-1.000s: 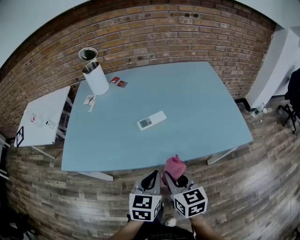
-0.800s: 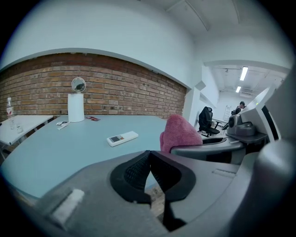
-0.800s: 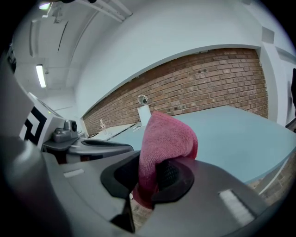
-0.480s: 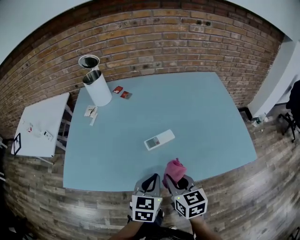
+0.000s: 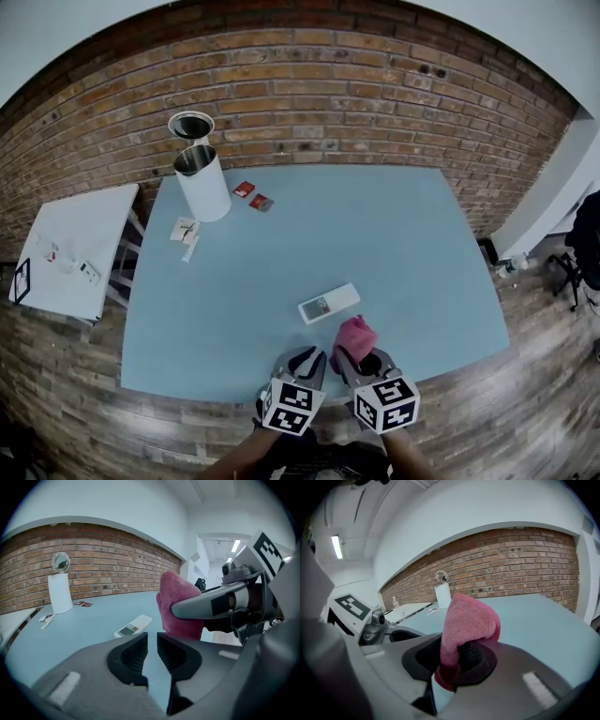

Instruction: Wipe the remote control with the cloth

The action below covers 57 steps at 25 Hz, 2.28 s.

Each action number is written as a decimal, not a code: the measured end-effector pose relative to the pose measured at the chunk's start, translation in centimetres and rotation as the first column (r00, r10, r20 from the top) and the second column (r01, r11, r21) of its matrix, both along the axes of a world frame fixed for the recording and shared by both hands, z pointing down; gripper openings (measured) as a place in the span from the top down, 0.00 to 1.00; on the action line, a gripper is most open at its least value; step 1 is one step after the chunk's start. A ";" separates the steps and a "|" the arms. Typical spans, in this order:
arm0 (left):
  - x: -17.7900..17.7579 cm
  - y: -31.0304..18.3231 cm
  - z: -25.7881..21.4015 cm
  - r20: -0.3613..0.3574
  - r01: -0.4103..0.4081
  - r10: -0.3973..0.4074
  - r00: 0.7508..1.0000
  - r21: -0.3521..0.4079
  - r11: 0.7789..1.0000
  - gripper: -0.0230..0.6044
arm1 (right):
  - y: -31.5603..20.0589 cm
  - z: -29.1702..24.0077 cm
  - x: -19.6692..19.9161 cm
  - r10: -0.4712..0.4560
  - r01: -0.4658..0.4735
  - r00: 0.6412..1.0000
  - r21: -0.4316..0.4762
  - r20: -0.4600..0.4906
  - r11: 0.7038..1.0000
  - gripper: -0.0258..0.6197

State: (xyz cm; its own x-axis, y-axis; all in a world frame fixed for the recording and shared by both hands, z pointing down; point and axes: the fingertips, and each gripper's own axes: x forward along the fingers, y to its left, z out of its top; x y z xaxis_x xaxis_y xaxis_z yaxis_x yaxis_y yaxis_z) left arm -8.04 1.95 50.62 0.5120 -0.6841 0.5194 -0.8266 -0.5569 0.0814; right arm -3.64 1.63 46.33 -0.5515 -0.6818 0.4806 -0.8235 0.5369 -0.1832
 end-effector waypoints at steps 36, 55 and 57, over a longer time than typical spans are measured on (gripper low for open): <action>-0.6 -10.8 9.3 0.282 -0.397 0.465 0.839 -0.268 0.878 0.38 | -10.6 3.0 -1.9 -0.254 0.255 0.967 -0.068 0.022 0.965 0.86; -0.6 -10.5 10.1 0.223 -0.419 0.505 0.834 -0.341 0.842 0.51 | -11.7 5.6 -7.5 -0.390 0.423 0.897 -0.146 0.210 0.894 0.86; -0.6 -10.4 10.1 0.229 -0.417 0.510 0.829 -0.355 0.837 0.51 | -11.5 5.8 -8.2 -0.408 0.446 0.883 -0.146 0.231 0.883 0.86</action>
